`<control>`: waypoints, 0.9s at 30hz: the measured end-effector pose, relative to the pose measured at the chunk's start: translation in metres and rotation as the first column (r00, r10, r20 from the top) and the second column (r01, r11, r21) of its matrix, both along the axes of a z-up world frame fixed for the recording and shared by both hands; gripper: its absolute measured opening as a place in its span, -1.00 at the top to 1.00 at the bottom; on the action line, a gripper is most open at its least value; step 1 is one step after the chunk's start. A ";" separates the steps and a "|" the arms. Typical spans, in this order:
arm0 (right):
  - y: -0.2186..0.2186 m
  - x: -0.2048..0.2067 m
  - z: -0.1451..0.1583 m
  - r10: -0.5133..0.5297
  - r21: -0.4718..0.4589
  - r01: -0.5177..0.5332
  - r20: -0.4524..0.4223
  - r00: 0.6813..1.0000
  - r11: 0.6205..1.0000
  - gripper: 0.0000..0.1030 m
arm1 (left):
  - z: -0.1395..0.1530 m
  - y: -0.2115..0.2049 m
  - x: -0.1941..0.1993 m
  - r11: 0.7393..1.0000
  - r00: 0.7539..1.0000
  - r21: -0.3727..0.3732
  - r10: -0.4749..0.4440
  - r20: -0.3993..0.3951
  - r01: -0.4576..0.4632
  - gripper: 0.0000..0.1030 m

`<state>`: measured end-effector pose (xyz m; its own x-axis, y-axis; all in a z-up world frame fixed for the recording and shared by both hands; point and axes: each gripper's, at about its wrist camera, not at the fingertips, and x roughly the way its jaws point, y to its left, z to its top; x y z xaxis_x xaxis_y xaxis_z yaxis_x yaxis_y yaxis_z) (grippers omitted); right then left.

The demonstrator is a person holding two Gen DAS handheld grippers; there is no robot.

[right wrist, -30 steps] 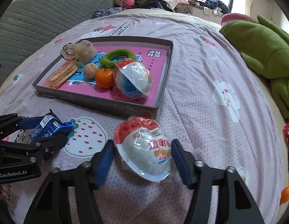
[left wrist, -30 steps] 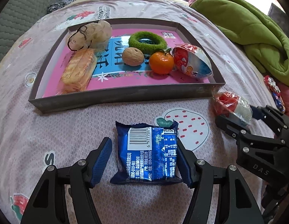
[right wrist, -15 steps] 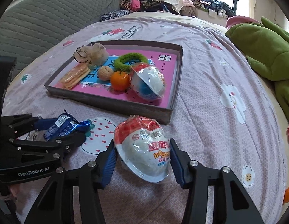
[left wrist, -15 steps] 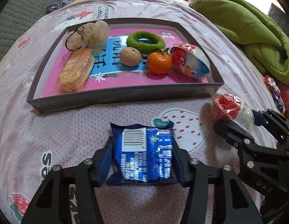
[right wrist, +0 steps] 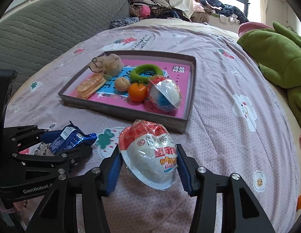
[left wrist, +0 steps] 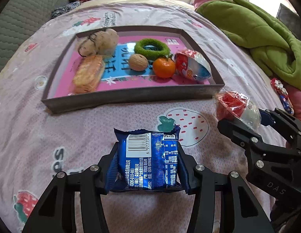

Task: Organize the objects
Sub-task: 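Close the left tool on the blue packet while the right tool grasps the egg candy, then lift the blue packet and egg candy and carry them over the tray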

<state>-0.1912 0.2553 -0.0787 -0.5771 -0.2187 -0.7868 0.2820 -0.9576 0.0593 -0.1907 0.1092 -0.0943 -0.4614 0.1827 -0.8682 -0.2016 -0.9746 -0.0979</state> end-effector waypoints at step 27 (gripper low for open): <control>-0.041 0.027 0.120 0.015 0.006 -0.014 -0.212 0.977 1.000 -0.02 | 0.122 -0.050 0.013 0.999 0.974 0.018 0.047 -0.221 -0.044 -0.04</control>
